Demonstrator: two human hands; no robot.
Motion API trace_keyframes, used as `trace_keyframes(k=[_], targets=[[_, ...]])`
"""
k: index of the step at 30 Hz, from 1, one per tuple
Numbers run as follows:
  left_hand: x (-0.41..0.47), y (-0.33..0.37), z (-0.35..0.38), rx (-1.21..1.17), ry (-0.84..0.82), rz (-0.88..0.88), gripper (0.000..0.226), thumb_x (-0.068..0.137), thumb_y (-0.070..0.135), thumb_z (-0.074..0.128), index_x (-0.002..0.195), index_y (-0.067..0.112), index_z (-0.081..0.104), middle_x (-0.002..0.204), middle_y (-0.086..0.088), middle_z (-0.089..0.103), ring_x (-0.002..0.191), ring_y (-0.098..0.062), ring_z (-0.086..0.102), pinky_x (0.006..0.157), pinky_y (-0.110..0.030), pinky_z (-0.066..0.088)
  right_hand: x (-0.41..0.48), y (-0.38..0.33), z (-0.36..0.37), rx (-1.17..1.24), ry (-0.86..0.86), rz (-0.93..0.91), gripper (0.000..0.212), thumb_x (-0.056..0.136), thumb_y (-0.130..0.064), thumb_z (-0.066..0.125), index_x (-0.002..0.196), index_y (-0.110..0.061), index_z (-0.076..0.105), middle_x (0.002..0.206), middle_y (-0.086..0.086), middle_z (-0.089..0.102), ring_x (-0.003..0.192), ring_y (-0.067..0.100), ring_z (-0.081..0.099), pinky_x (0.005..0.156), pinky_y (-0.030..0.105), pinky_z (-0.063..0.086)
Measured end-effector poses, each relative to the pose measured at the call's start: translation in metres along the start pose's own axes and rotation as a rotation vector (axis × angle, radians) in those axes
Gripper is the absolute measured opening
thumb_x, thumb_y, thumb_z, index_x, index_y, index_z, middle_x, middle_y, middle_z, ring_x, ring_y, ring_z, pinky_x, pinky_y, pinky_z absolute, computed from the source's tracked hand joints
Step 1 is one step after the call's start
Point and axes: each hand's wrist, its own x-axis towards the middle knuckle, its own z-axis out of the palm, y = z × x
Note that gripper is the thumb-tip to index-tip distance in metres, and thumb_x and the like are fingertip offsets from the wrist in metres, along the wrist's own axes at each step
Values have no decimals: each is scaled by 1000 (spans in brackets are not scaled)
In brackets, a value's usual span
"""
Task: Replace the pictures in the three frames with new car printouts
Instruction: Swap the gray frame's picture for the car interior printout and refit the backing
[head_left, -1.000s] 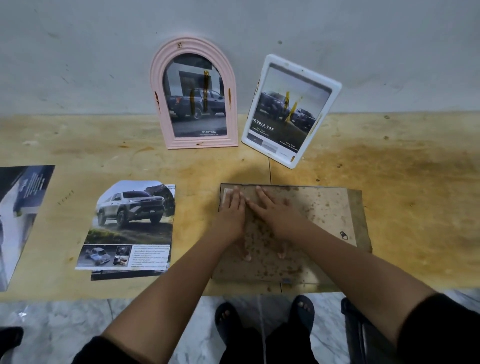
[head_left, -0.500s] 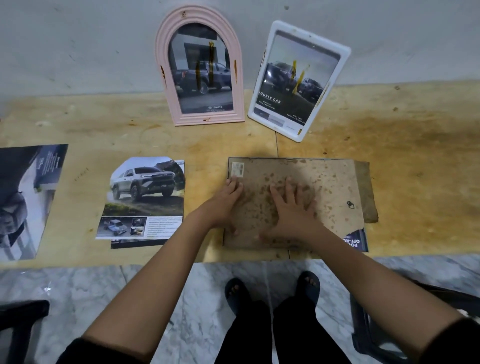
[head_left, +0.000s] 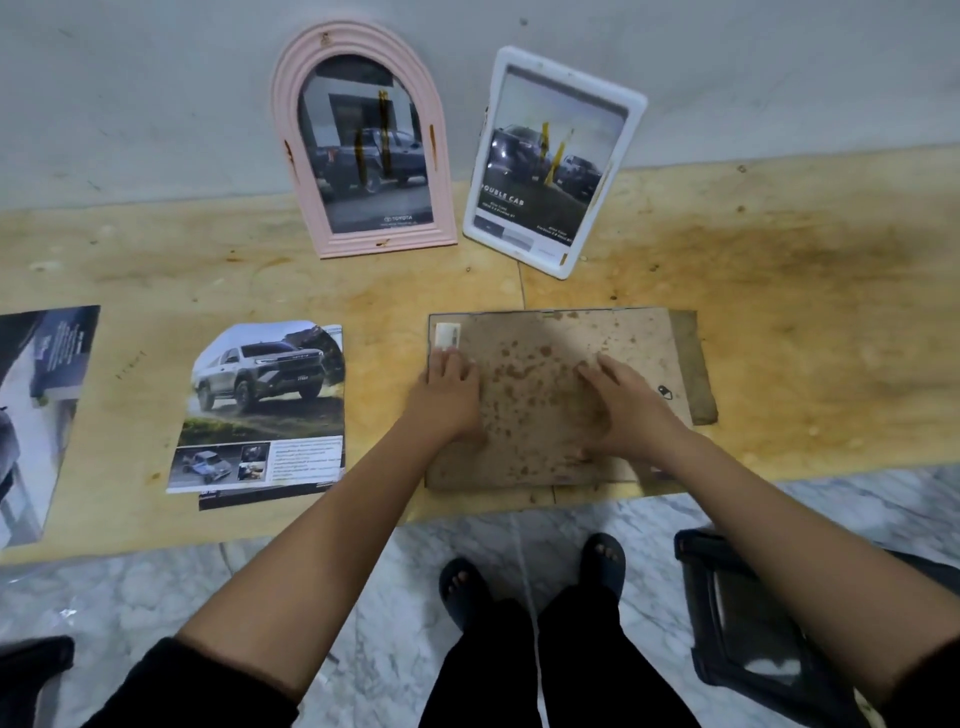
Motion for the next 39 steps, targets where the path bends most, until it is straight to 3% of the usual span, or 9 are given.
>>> trace_keyframes(k=[7, 15, 19, 25, 30, 32, 34, 36, 39], targets=[[8, 68, 17, -105, -89, 78, 109, 77, 66, 57, 146, 30, -19, 148, -9, -37, 135, -40, -31, 110, -62, -10, -26, 50, 0, 167, -20, 120, 116, 68, -41, 80, 151, -21, 0, 155, 7, -23, 144, 24, -16, 114, 39, 18], [17, 78, 19, -67, -129, -10, 118, 72, 63, 64, 144, 31, -23, 147, -10, -39, 136, -44, -27, 109, -65, -1, -17, 44, 11, 123, -125, 108, 116, 77, -34, 72, 147, -16, -19, 146, 17, -38, 135, 34, -36, 116, 44, 4], [20, 80, 20, -59, -133, -30, 119, 72, 63, 65, 144, 30, -24, 149, -10, -36, 137, -44, -25, 109, -65, 2, -14, 40, 12, 102, -137, 124, 115, 78, -34, 70, 146, -15, -20, 145, 18, -39, 136, 34, -33, 117, 44, 2], [17, 79, 22, -77, -82, -37, 122, 68, 62, 69, 146, 30, -19, 151, -9, -33, 137, -42, -26, 110, -65, 5, 1, 30, -11, -28, -25, 121, 89, 89, -20, 60, 149, -18, -5, 152, 27, -13, 143, 38, -9, 116, 42, 14], [17, 79, 22, -73, -85, -10, 120, 69, 62, 68, 146, 31, -18, 151, -8, -32, 138, -41, -25, 110, -64, 5, 14, 35, -11, 4, -224, 149, 135, 64, -29, 85, 144, -25, -24, 141, 17, -45, 135, 33, -36, 115, 48, 13], [14, 71, 15, -84, -136, 41, 114, 74, 51, 70, 146, 32, -17, 151, -7, -33, 138, -38, -27, 112, -61, 4, 10, 35, -12, -39, -207, 145, 136, 59, -37, 86, 147, -24, -16, 147, 18, -36, 139, 35, -26, 114, 46, 21], [9, 53, 6, -193, -123, 98, 102, 80, 37, 69, 149, 31, -5, 154, -4, -25, 142, -31, -19, 116, -53, 8, 6, 38, -14, -50, -62, 141, 107, 67, -33, 81, 146, -18, 11, 153, 19, -3, 141, 37, 8, 107, 42, 34], [-4, 30, 3, -412, 83, 78, 82, 83, 31, 67, 149, 23, 18, 158, -6, 1, 144, -27, 7, 114, -41, 22, -4, 43, -11, 8, 144, 191, 72, 76, -29, 71, 134, -12, 31, 141, 16, 28, 127, 33, 31, 96, 39, 41], [-24, -3, 13, -503, 470, -145, 42, 84, 21, 62, 119, 1, 49, 125, -19, 42, 116, -32, 40, 89, -31, 32, -17, 55, 0, 104, 312, 333, 65, 76, -41, 68, 124, -9, 39, 123, 13, 39, 112, 28, 37, 83, 34, 43]])
